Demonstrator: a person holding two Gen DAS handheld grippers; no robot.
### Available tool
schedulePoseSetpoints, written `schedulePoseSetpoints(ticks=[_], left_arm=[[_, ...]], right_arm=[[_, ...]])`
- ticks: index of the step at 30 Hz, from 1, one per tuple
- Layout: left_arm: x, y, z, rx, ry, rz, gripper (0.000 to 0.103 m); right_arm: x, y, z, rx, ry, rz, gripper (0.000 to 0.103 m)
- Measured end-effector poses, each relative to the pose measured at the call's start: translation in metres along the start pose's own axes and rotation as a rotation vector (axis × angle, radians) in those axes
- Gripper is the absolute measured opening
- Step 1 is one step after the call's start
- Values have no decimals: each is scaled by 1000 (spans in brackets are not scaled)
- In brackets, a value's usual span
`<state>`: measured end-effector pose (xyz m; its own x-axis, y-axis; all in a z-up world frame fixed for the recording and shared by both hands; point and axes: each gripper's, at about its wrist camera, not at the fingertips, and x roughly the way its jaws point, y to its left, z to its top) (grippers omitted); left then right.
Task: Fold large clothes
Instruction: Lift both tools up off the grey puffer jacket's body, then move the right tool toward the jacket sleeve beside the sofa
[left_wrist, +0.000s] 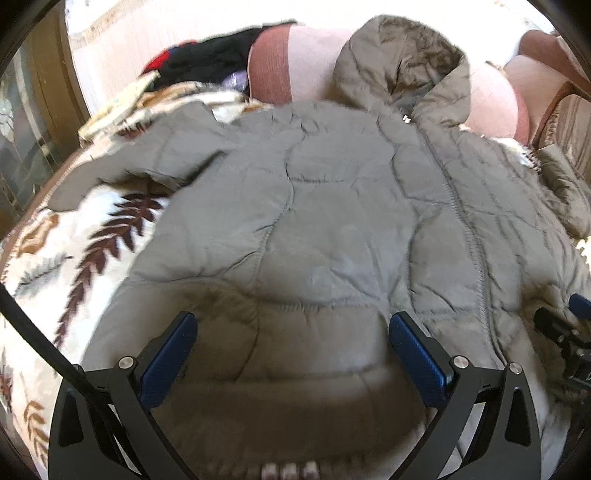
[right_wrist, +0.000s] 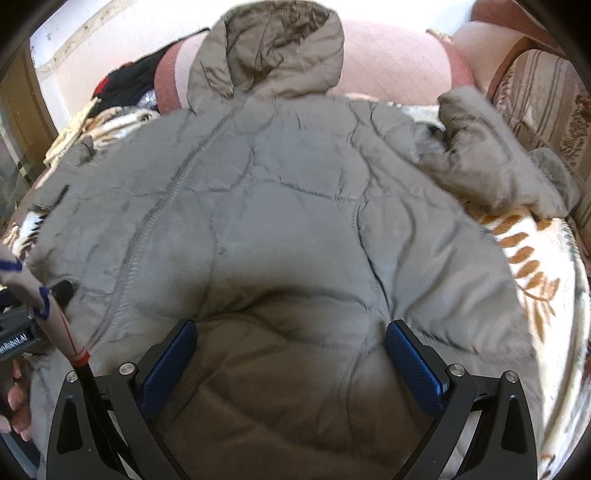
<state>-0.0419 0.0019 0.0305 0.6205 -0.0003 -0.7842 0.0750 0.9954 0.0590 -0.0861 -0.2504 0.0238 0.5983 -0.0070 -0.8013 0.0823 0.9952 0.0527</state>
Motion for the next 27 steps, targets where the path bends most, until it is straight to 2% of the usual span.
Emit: schedulePoseSetpoints(ticks=[3,7,9,14,17,21,27], left_arm=[[-33,2,-10,-8,-71,-23,103],[-84,1,-38,-6,-162,-13,103],[-109,-1,-55,2,-188,-28,103],[-169,-18,-82,61,-267,-34,103],[-200,-20,-95,65,-293,-56,103],[-233,-21,-106,65,-333,-58,103],[-265,-20,-114,57,-392,-58,103]], right_arm=[[-43,6,-9,-32,-96,-42,103],[-123,22,-33,-85,-293,-185,103],[-158,24,-53,-57,-359,-142,103],[-199,29,-90,-10,-336,-4,103],[-219,31,-109,8,-334,48,103],[-248,34,-129,2,-360,82,103],[-277,41,-141,-26,-444,62,103]])
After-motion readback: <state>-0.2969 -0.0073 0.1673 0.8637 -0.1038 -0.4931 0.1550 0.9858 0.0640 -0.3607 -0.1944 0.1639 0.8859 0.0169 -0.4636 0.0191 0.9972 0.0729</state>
